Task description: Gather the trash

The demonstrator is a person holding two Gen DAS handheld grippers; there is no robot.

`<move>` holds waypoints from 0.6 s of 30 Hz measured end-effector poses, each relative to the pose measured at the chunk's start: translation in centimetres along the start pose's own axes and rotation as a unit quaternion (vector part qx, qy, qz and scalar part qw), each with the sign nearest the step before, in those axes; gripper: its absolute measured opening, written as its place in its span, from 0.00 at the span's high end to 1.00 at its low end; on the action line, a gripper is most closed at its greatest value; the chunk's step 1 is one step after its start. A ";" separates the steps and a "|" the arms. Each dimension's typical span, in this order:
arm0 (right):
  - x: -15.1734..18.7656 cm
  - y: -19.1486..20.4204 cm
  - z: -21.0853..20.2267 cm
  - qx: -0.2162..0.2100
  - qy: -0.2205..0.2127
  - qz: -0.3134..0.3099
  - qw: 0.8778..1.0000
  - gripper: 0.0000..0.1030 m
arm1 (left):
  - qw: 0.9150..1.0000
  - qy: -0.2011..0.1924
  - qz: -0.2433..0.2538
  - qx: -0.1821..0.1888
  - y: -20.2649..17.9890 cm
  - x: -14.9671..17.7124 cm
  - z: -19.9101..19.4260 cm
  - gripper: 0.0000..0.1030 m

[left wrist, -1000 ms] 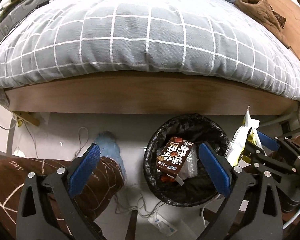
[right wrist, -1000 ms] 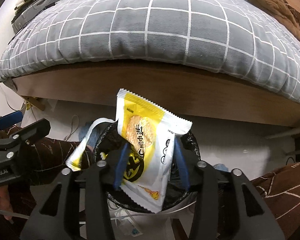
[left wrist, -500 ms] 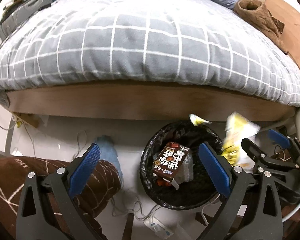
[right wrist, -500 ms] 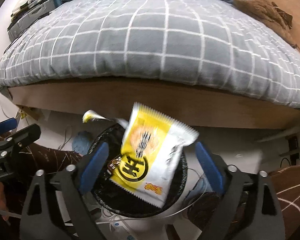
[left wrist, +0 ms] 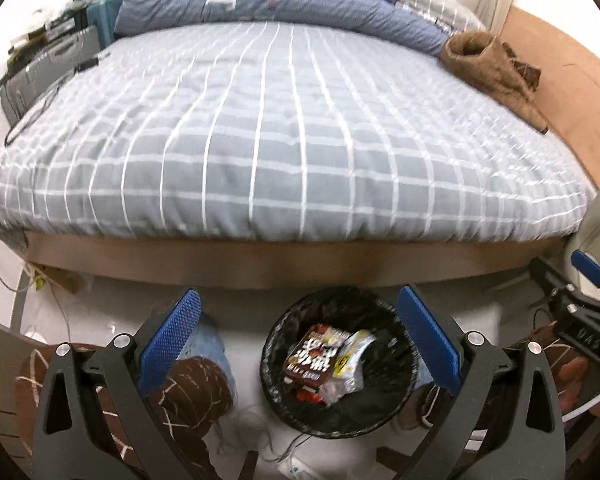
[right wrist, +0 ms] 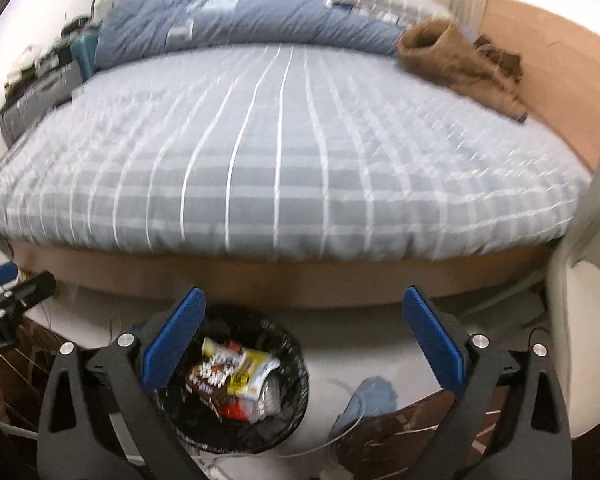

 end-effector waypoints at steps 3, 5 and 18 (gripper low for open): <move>-1.8 -0.4 -2.8 -0.005 -0.029 0.007 1.000 0.07 | 1.000 -0.019 0.007 0.003 -0.9 -1.1 -2.2 0.06; -2.7 -0.4 -4.7 -0.010 -0.047 0.008 0.999 0.07 | 0.999 -0.033 0.013 0.004 -1.3 -1.7 -3.8 0.06; -2.8 0.6 -8.9 -0.027 -0.066 0.009 0.997 0.07 | 0.997 -0.064 0.027 0.017 -2.8 -2.0 -8.6 0.06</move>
Point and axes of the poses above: each gripper's, at about its wrist camera, not at the fingertips, and z roughly the way its jaws point, y to its left, x to its underside, the point moved 8 cm from there along z, roughly the way its jaws point, and after that the axes turned 6 degrees about z, right-handed, at the moved point
